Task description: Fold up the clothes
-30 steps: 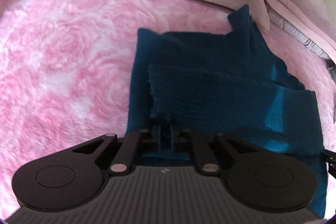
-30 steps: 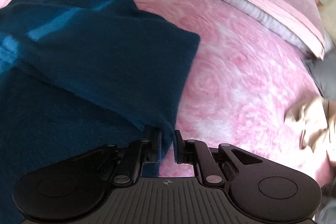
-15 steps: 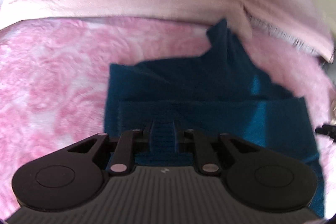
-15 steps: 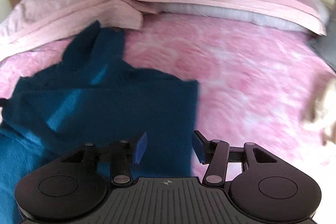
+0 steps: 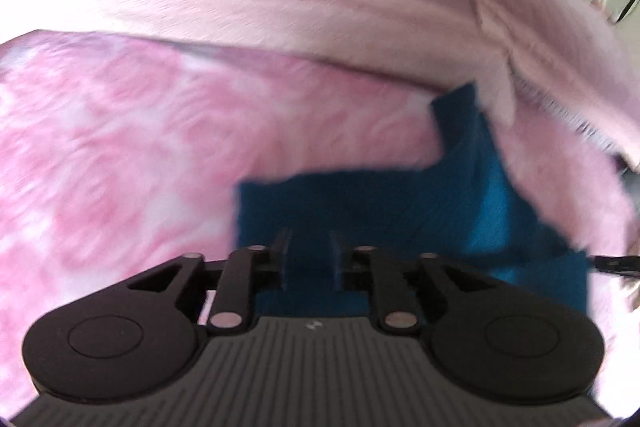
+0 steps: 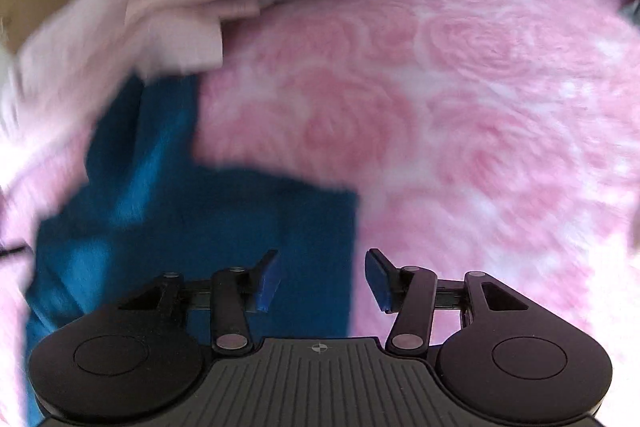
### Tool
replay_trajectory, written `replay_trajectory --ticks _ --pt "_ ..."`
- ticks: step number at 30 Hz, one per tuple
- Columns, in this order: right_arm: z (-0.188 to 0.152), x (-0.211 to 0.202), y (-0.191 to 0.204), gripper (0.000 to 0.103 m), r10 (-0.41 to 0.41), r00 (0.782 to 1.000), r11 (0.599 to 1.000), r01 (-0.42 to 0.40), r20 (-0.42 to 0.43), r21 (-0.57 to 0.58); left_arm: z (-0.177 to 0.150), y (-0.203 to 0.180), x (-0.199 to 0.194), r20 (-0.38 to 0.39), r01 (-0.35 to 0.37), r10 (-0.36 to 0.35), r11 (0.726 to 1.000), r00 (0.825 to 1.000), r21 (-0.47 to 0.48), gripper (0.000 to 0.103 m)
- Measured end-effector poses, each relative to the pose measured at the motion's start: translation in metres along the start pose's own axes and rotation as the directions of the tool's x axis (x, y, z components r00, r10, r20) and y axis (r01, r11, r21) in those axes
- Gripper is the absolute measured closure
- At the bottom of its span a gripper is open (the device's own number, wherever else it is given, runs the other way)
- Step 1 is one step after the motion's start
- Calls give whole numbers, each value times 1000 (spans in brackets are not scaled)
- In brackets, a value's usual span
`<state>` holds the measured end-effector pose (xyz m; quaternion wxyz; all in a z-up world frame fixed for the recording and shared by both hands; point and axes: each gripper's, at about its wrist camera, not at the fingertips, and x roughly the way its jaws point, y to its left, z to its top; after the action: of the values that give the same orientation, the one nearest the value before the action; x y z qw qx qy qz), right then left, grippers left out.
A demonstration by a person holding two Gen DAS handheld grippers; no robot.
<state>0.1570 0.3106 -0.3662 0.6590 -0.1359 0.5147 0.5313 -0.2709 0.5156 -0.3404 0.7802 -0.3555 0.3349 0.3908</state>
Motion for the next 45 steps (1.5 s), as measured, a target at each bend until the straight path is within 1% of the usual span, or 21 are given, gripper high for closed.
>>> replay_trajectory --ticks 3,7,11,13,15,16,17,19,22,26,28,29,31,34,36,38,41,42,43,44,45 --pt "39 36 9 52 126 991 991 -123 -39 54 26 -24 26 0 115 -115 993 993 -27 70" --pt "78 85 34 52 248 966 965 -240 -71 108 51 -66 67 -9 248 -248 968 969 -29 59" --pt "106 129 59 52 296 953 949 -285 -69 132 74 -101 109 -48 271 -269 962 962 31 58" --pt "112 148 68 52 307 948 945 -293 -86 146 80 -114 127 -69 275 -270 958 960 77 61" --pt "113 159 77 53 299 950 950 -287 -90 126 81 -115 137 -78 259 -251 960 965 107 82" --pt "113 160 80 76 295 952 953 -286 -83 98 81 -113 141 -82 254 -246 961 966 111 93" --pt "113 159 82 98 291 954 956 -286 -77 73 80 -111 144 -87 250 -240 961 967 115 98" --pt "110 150 81 98 300 953 953 -299 -46 41 81 -96 134 -50 289 -286 955 957 68 99" --pt "95 111 72 98 363 928 932 -364 83 -12 78 -74 108 31 370 -371 928 928 32 99" --pt "56 44 65 99 435 874 900 -411 217 -146 55 -54 60 117 517 -524 852 844 84 98" --pt "26 13 72 98 451 862 884 -396 230 -250 28 -50 29 126 539 -558 827 820 158 98" --pt "8 1 76 98 444 870 878 -373 217 -301 15 -50 19 112 534 -559 824 822 190 95" --pt "-26 -10 81 98 403 906 878 -342 131 -336 -20 -43 4 45 514 -533 833 845 204 90" --pt "-77 -11 76 98 298 953 913 -301 -53 -276 -69 -17 0 -55 430 -427 898 903 92 89" --pt "-101 -9 66 98 214 967 955 -237 -137 -181 -84 -3 -6 -63 400 -400 916 914 -11 89" --pt "-113 -18 57 98 223 969 970 -232 -111 -77 -90 5 -10 -44 391 -396 916 917 -94 85" --pt "-107 -19 52 90 294 955 950 -287 -45 121 -84 4 -14 25 414 -417 893 909 -174 65" --pt "-103 -17 52 74 322 947 930 -313 -15 193 -80 2 -7 27 416 -419 887 907 -201 61" --pt "-98 -12 55 51 349 937 903 -341 17 262 -76 1 -1 28 417 -422 880 906 -227 61" --pt "-94 -7 58 44 371 928 877 -365 42 312 -75 -1 6 25 416 -423 877 906 -240 61" --pt "-91 1 62 42 390 919 856 -386 59 345 -72 -4 15 9 405 -416 880 909 -248 62"
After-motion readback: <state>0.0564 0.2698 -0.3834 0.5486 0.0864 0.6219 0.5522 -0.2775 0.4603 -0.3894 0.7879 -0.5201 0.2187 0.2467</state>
